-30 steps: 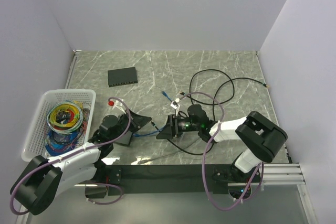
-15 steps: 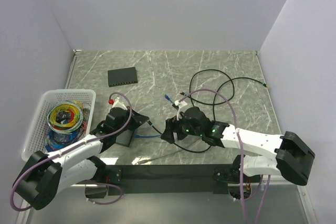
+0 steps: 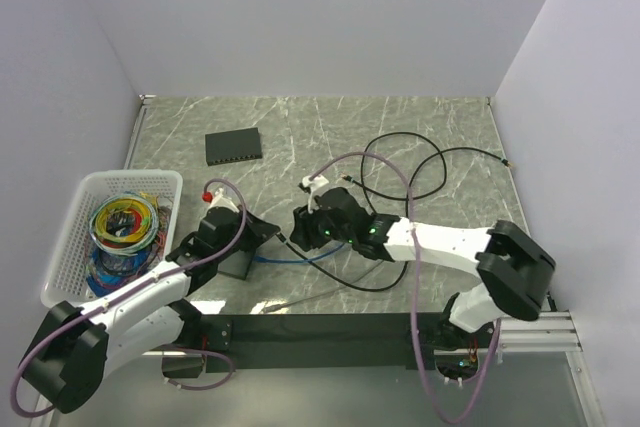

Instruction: Insert the plug into the switch port

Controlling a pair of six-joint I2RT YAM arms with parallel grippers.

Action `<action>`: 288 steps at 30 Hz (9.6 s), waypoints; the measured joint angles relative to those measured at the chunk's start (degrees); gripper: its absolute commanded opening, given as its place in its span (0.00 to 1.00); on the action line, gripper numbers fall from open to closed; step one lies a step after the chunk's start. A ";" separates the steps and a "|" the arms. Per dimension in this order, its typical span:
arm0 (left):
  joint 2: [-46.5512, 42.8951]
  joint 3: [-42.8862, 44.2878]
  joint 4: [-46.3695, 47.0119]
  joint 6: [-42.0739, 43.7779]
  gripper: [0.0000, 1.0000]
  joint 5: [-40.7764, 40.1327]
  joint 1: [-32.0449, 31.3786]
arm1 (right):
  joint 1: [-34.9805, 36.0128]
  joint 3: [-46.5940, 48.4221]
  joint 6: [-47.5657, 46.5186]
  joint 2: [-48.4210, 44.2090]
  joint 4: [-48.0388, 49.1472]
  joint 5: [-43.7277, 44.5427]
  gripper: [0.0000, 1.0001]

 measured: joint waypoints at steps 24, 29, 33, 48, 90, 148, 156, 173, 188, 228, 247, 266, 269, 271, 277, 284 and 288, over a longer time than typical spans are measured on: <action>0.15 0.00 -1.53 -1.03 0.01 0.02 0.39 | 0.87 3.80 -1.77 10.97 5.11 -3.89 0.43; 0.15 0.00 -1.53 -1.05 0.01 0.02 0.55 | 0.87 4.46 -1.79 11.61 5.38 -4.15 0.40; 0.15 0.00 -1.53 -1.07 0.00 0.02 0.55 | 0.87 4.48 -1.84 11.72 5.49 -4.55 0.37; -0.09 0.00 -1.51 -1.29 0.00 0.02 0.63 | 0.90 4.92 -2.19 13.35 5.92 -5.57 0.34; -5.11 4.96 -19.47 8.55 0.77 -4.46 20.44 | 1.14 17.05 -3.74 23.26 -5.86 -2.08 0.00; 15.21 8.41 -8.28 20.83 0.58 0.87 22.91 | 7.39 33.20 -18.53 33.64 -21.97 5.01 0.00; 12.83 6.51 -8.24 20.63 0.58 -1.05 21.44 | 7.41 37.00 -19.82 34.82 -27.15 3.74 0.00; 10.71 3.39 -4.66 19.89 0.58 -2.95 20.22 | 6.34 38.97 -25.40 35.56 -28.33 -3.15 0.00; 7.89 0.63 -2.27 19.87 0.58 -7.06 20.04 | 4.96 45.53 -26.71 40.33 -31.58 -5.86 0.00; 2.10 5.29 -21.70 18.73 0.64 -15.47 17.79 | 1.70 46.03 -25.75 41.46 -19.96 -6.78 0.52; 12.28 13.16 -16.52 17.51 0.62 -9.94 16.81 | 2.29 25.73 -19.63 20.98 -4.35 -3.34 0.67; -4.24 17.90 -21.84 18.62 0.64 -9.25 16.81 | 24.02 7.80 -11.76 4.76 -17.33 5.35 0.65; -8.35 19.50 -25.42 18.56 0.66 -9.46 16.81 | 25.11 7.89 -11.37 8.83 -18.60 7.30 0.64; -10.95 21.11 -27.67 18.51 0.67 -9.66 16.81 | 25.16 8.24 -11.13 11.67 -19.37 8.66 0.64; -16.61 24.04 -32.28 18.62 0.69 -11.06 16.81 | 25.81 10.84 -10.97 16.35 -20.50 11.30 0.64; -18.64 23.74 -35.54 18.67 0.69 -12.17 16.81 | 26.25 13.38 -11.67 19.10 -20.41 12.92 0.44; -18.82 23.28 -36.57 18.67 0.69 -12.22 16.81 | 26.27 13.38 -12.15 19.34 -20.13 12.68 0.19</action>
